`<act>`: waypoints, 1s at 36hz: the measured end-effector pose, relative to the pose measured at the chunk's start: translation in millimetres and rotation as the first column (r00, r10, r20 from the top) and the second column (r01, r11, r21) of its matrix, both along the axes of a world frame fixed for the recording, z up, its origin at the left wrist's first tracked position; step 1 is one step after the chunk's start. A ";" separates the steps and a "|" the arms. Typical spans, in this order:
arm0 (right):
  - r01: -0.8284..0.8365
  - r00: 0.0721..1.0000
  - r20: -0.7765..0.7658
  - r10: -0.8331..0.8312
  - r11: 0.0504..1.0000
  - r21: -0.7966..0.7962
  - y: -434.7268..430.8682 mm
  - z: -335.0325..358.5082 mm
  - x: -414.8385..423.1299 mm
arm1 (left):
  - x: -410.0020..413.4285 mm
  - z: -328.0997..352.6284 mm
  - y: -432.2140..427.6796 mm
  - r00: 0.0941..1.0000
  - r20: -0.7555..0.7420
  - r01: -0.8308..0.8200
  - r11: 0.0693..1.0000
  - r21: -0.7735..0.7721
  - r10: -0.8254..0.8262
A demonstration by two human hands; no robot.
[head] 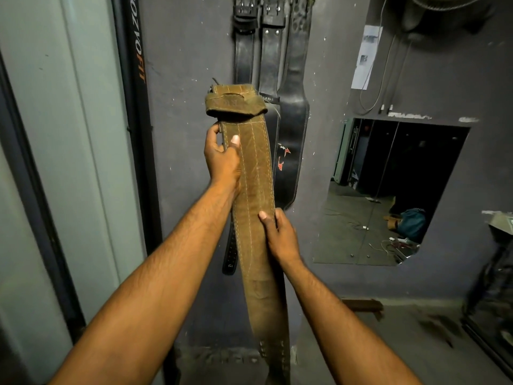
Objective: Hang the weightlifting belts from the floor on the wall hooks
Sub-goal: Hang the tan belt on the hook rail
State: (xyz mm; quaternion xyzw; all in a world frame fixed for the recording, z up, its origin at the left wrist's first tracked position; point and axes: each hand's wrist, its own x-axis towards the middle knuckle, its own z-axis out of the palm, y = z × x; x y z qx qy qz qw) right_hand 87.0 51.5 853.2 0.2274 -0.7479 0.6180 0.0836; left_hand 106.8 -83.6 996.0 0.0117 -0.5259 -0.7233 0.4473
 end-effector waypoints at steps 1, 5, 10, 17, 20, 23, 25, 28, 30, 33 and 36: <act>-0.046 0.998 0.035 0.046 0.999 0.006 4.4 -3.4 -1.4 | -0.7 2.0 -0.1 1.000 -0.004 0.006 1.000 0.009 -0.005; -0.088 0.989 0.132 0.072 0.988 0.126 12.3 -23.9 -0.7 | -0.7 11.9 3.2 0.999 -0.031 0.028 0.999 0.033 -0.027; 0.096 0.995 0.024 -0.098 0.992 0.080 8.7 -28.3 11.6 | -2.8 14.3 13.9 0.999 -0.022 0.035 0.999 -0.001 -0.035; -0.058 0.991 0.128 0.027 0.968 0.244 19.9 -53.7 14.2 | -8.0 21.5 13.5 0.999 -0.025 0.037 0.999 -0.031 -0.038; 0.024 0.995 0.088 -0.046 0.973 0.231 16.4 -66.4 17.1 | -5.8 24.5 17.1 0.999 -0.017 0.044 0.999 -0.031 -0.044; 0.005 0.996 0.087 -0.022 0.982 0.190 15.6 -59.3 16.9 | -4.6 25.2 18.6 0.999 -0.004 0.043 0.999 -0.034 -0.043; -0.091 0.989 0.130 0.066 0.977 0.193 20.7 -58.8 13.0 | -5.6 26.4 17.2 0.999 0.001 0.033 0.998 -0.047 -0.033; -0.165 0.976 0.185 0.112 0.939 0.303 27.0 -76.6 12.5 | -3.7 32.2 13.6 1.000 0.004 0.010 0.999 -0.053 -0.010; -0.101 0.986 0.157 0.052 0.942 0.320 27.8 -89.3 16.3 | -2.7 35.9 12.5 1.000 0.004 0.009 0.999 -0.047 -0.009; -0.046 0.991 0.136 0.014 0.970 0.239 25.1 -94.5 20.8 | -0.9 34.1 12.7 1.000 0.003 0.022 0.999 -0.034 -0.022; -0.149 0.975 0.201 0.095 0.950 0.273 22.2 -94.1 19.7 | -0.7 31.1 11.2 0.999 0.034 0.042 0.998 -0.047 -0.040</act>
